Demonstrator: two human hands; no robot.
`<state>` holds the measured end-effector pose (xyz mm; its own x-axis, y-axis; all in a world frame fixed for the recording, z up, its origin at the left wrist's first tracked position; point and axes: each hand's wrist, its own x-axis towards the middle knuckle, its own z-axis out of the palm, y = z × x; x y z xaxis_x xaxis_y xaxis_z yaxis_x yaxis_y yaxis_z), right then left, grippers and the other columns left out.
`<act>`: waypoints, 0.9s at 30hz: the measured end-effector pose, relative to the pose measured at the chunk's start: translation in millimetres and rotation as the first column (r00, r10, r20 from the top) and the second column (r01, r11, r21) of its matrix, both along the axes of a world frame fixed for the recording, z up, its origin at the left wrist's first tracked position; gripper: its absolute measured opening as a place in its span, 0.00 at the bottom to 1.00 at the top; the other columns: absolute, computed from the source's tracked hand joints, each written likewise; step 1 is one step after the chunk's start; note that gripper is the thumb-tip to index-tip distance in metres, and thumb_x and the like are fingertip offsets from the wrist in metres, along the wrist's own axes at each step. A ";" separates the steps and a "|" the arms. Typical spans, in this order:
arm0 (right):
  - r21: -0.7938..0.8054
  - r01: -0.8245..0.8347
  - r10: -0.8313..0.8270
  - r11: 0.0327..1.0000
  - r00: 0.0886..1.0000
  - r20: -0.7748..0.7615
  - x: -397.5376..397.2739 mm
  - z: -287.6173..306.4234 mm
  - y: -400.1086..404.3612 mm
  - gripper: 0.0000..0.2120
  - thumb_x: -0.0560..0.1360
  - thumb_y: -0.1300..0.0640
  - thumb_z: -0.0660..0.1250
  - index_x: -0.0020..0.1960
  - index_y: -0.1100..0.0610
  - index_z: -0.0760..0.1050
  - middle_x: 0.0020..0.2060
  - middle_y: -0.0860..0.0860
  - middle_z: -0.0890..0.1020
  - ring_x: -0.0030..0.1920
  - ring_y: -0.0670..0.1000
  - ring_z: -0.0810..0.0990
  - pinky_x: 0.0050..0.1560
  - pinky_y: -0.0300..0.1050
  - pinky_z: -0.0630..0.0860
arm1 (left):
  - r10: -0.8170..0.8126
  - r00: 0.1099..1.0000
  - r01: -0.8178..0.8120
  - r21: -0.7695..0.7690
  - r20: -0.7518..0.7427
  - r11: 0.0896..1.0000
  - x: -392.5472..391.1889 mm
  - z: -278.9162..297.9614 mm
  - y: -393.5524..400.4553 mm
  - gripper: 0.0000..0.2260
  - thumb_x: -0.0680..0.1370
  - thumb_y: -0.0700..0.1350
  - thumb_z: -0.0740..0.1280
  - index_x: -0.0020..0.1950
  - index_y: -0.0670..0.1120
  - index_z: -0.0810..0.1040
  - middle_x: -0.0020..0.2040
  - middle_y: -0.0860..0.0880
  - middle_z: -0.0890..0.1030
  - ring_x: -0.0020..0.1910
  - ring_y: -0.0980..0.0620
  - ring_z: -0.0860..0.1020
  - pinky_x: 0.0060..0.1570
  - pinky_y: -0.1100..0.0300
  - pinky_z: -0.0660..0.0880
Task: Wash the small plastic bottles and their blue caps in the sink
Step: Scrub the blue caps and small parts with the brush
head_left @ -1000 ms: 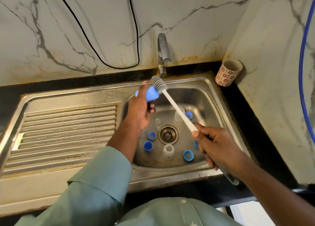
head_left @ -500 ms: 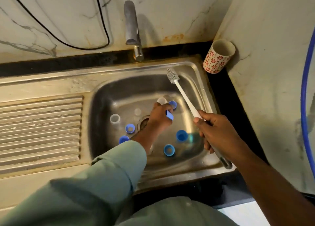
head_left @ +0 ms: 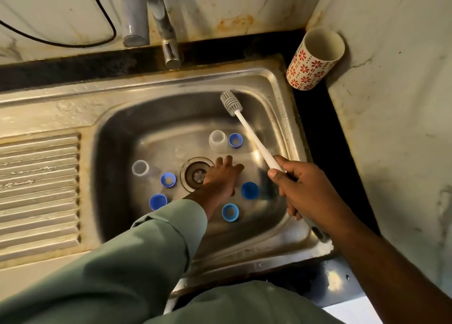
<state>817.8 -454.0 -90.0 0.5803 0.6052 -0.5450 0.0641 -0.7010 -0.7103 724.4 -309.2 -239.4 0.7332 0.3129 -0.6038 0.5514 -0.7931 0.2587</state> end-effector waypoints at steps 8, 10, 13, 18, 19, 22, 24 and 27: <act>0.026 0.013 -0.013 1.000 1.000 0.011 -8.8 9.8 -11.9 0.23 0.79 0.52 0.65 0.73 0.48 0.67 0.31 0.44 0.77 0.22 0.44 0.73 0.24 0.38 0.71 | -0.441 0.897 0.422 0.294 -0.002 0.857 15.8 -1.0 -44.1 0.29 0.76 0.50 0.71 0.75 0.53 0.66 0.72 0.47 0.69 0.74 0.39 0.61 0.73 0.37 0.49; 0.042 0.010 -0.011 0.999 0.999 0.030 -10.7 18.8 -15.8 0.23 0.79 0.51 0.65 0.73 0.47 0.67 0.31 0.43 0.77 0.23 0.45 0.73 0.24 0.39 0.72 | -0.443 0.895 0.404 0.344 0.042 0.848 12.8 -3.5 -49.7 0.21 0.78 0.46 0.68 0.70 0.53 0.71 0.65 0.47 0.75 0.67 0.40 0.69 0.70 0.41 0.55; 0.063 0.016 -0.019 0.998 0.999 0.048 -12.3 30.9 -24.7 0.23 0.79 0.51 0.65 0.73 0.47 0.67 0.31 0.46 0.78 0.23 0.45 0.74 0.26 0.40 0.73 | -0.164 0.924 0.095 0.208 0.346 0.974 -3.5 8.0 -54.5 0.21 0.78 0.45 0.67 0.70 0.53 0.71 0.60 0.47 0.76 0.58 0.42 0.75 0.59 0.49 0.68; 0.084 -0.029 0.024 0.996 0.998 0.060 -25.6 43.6 -38.6 0.21 0.78 0.52 0.66 0.70 0.45 0.70 0.29 0.46 0.78 0.22 0.42 0.73 0.24 0.36 0.71 | 0.987 -0.159 -0.429 -0.902 0.011 -0.059 -46.7 89.0 -22.1 0.17 0.75 0.35 0.71 0.61 0.48 0.76 0.48 0.45 0.78 0.35 0.55 0.78 0.34 0.64 0.78; 0.087 -0.060 0.053 0.994 0.996 0.072 -31.6 45.6 -40.3 0.19 0.78 0.53 0.66 0.69 0.44 0.72 0.28 0.45 0.77 0.22 0.41 0.73 0.24 0.36 0.70 | 0.939 -0.265 -0.293 -0.909 -0.220 -0.296 -60.6 100.7 -5.4 0.12 0.76 0.36 0.70 0.58 0.44 0.76 0.46 0.44 0.77 0.36 0.53 0.77 0.33 0.63 0.78; 0.045 -0.237 0.226 0.970 0.959 0.172 -49.4 54.2 -42.4 0.17 0.78 0.52 0.67 0.65 0.38 0.73 0.26 0.43 0.76 0.25 0.39 0.73 0.27 0.34 0.70 | 0.834 -0.304 -0.055 -0.865 -0.461 -0.498 -99.0 124.4 34.9 0.04 0.78 0.42 0.67 0.51 0.43 0.75 0.45 0.43 0.74 0.39 0.50 0.75 0.40 0.58 0.79; -0.064 -0.387 0.387 0.920 0.870 0.307 -61.8 58.9 -40.2 0.17 0.78 0.49 0.66 0.66 0.40 0.74 0.29 0.47 0.76 0.28 0.42 0.74 0.31 0.36 0.71 | 0.855 -0.282 -0.033 -0.886 -0.436 -0.463 -117.6 139.8 43.2 0.03 0.79 0.45 0.66 0.49 0.46 0.75 0.46 0.44 0.75 0.42 0.49 0.76 0.47 0.56 0.78; -0.176 -0.472 0.501 0.864 0.764 0.407 -75.3 68.2 -30.9 0.19 0.80 0.46 0.62 0.70 0.42 0.70 0.32 0.47 0.74 0.31 0.43 0.72 0.35 0.39 0.72 | 0.876 -0.265 -0.034 -0.904 -0.404 -0.427 -137.5 161.2 43.1 0.05 0.80 0.44 0.67 0.50 0.43 0.76 0.46 0.43 0.78 0.44 0.48 0.79 0.51 0.55 0.79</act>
